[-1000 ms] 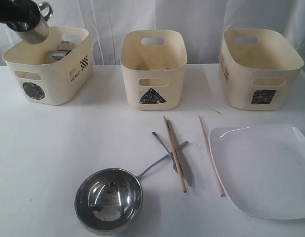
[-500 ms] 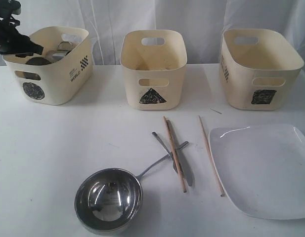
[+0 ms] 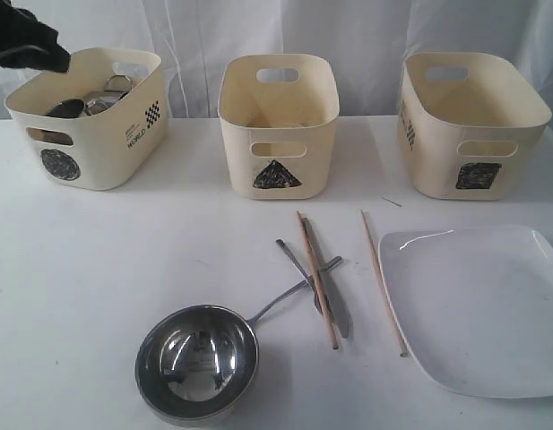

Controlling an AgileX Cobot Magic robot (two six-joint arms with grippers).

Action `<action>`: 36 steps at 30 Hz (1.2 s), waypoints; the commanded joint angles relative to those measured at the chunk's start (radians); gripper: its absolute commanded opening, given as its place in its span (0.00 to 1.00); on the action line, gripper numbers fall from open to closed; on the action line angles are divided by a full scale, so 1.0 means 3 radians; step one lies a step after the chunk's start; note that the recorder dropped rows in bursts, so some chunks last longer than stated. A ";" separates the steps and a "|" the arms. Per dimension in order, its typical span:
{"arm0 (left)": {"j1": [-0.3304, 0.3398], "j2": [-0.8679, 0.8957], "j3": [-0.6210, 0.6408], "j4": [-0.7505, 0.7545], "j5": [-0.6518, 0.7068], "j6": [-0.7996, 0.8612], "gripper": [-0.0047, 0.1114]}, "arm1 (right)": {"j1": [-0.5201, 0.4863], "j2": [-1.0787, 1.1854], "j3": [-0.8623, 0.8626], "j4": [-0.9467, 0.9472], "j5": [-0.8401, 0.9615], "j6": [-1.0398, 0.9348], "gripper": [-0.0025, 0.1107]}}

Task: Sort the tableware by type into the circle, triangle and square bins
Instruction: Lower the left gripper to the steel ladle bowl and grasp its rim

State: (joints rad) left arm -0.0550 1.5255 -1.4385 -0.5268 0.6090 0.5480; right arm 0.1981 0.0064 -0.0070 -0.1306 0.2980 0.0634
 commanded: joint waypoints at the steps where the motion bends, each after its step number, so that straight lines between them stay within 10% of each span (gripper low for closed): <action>1: -0.0356 -0.0538 0.0776 -0.0109 0.0381 -0.0030 0.35 | 0.0007 -0.0021 0.0023 0.0007 -0.0024 0.0006 0.02; 8: -0.0786 -0.0888 0.1627 0.0094 0.0209 -0.0060 0.36 | 0.0007 -0.0021 0.0023 0.0007 -0.0024 0.0006 0.02; 13: -0.0786 -0.0767 0.1859 -0.0065 0.0056 -0.0025 0.60 | 0.0007 -0.0021 0.0023 0.0007 -0.0024 0.0006 0.02; 36: -0.1293 0.0431 0.1963 -0.0508 -0.0324 0.0693 0.53 | 0.0007 -0.0021 0.0023 0.0007 -0.0024 0.0006 0.02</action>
State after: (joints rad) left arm -0.4369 1.6380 -0.8564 -0.6794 0.5000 0.7485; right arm 0.1981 0.0064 -0.0070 -0.1306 0.2980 0.0654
